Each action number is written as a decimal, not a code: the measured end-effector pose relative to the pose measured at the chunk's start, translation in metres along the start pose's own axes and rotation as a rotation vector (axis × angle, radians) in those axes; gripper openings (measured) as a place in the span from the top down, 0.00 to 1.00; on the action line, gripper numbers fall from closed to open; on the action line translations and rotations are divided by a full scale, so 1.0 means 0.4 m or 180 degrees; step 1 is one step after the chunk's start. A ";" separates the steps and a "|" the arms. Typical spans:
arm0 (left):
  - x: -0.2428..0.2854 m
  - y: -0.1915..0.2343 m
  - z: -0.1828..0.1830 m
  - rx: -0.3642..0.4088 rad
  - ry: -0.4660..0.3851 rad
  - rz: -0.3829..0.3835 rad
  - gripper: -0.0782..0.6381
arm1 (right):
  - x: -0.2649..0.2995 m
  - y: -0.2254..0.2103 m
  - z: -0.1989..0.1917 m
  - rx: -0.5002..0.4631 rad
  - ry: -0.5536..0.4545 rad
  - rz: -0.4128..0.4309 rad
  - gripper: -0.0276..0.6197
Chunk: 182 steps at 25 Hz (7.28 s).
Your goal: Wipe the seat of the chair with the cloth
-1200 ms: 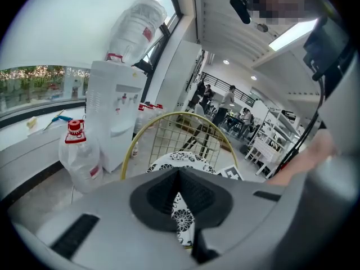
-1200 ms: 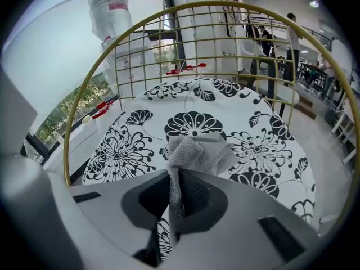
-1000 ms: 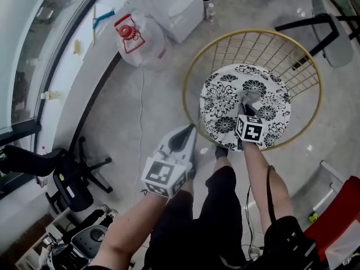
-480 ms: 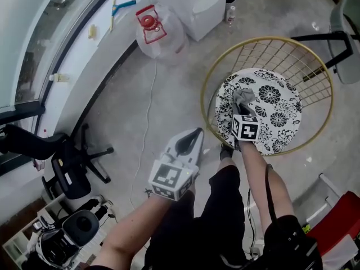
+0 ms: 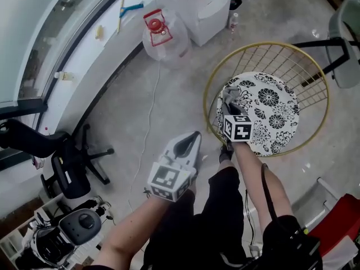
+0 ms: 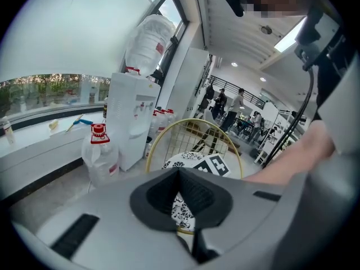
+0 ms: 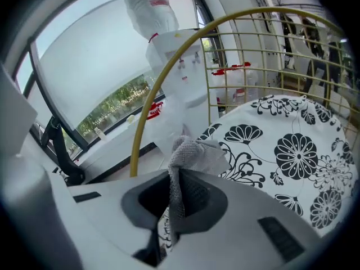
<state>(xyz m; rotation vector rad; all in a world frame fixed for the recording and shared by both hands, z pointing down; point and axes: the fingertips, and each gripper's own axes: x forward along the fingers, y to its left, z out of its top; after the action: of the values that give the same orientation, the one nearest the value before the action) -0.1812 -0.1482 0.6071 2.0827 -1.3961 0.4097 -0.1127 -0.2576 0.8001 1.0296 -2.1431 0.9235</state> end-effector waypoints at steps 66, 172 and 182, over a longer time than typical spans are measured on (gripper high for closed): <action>0.160 -0.353 -0.085 0.0556 0.0477 -0.0918 0.88 | -0.334 -0.478 -0.404 0.1446 0.0077 -0.0918 0.92; 0.116 -0.412 -0.101 0.0987 0.0681 -0.1221 0.88 | -0.603 -0.544 -0.625 0.1694 0.0155 -0.1431 0.92; 0.018 -0.393 -0.022 0.0810 0.0569 -0.1204 0.88 | -0.749 -0.484 -0.550 0.1855 -0.0093 -0.1618 0.92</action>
<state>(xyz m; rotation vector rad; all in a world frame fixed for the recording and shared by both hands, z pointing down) -0.0341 -0.1052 0.5704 2.3835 -0.8571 0.6201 0.2499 -0.0495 0.7739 1.7693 -1.5218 1.2943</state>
